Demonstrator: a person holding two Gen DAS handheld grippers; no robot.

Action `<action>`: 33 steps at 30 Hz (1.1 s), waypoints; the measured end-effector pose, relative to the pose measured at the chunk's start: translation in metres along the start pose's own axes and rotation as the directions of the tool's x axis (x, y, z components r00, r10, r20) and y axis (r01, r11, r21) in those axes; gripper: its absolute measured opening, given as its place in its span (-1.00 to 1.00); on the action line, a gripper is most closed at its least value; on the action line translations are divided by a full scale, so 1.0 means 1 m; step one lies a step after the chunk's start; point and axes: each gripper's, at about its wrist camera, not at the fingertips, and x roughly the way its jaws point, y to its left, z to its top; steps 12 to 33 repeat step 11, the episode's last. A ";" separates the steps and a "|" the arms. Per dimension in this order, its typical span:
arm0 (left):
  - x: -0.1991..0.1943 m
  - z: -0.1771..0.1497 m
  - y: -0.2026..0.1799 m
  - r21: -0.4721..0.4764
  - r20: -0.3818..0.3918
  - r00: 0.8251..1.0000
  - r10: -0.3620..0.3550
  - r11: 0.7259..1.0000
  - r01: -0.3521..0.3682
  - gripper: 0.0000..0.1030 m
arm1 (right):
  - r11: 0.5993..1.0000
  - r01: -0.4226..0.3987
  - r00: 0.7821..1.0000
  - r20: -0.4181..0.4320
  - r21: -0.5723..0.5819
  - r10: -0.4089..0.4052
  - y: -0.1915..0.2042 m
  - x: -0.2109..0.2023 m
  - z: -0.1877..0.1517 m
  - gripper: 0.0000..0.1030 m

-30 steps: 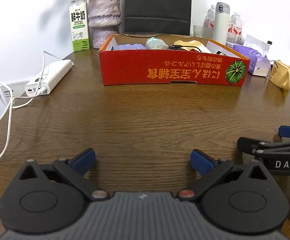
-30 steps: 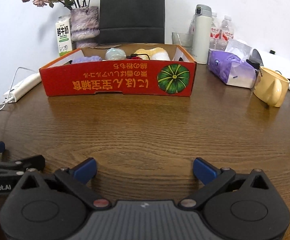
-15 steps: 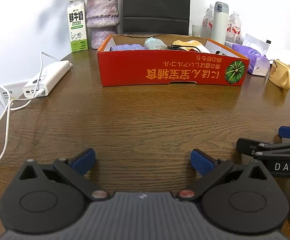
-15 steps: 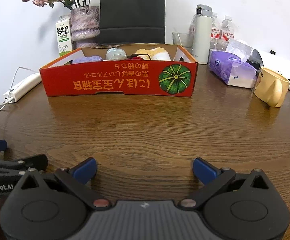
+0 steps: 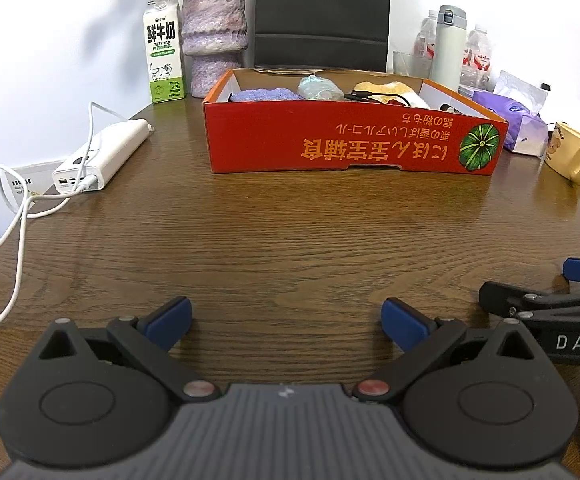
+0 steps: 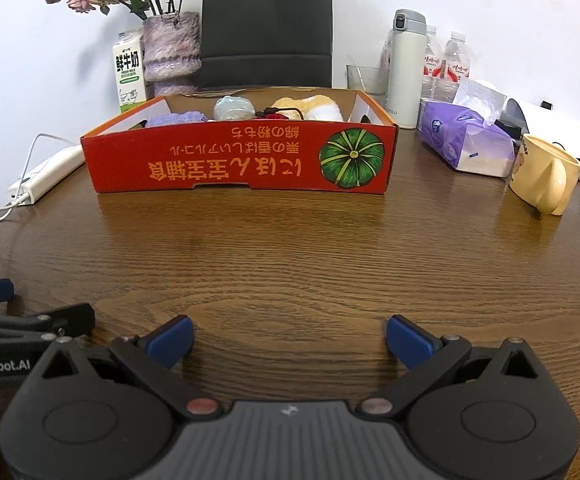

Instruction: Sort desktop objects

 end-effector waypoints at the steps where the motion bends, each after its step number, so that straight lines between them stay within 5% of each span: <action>1: 0.000 0.000 0.000 0.000 0.000 1.000 0.001 1.000 -0.001 1.00 | 1.000 0.000 1.000 0.000 0.000 0.000 0.000 0.000 0.000 1.00; 33: 0.000 -0.001 0.000 -0.005 0.000 1.000 0.007 1.000 -0.007 1.00 | 1.000 0.000 1.000 0.000 0.000 0.000 0.000 0.000 0.000 1.00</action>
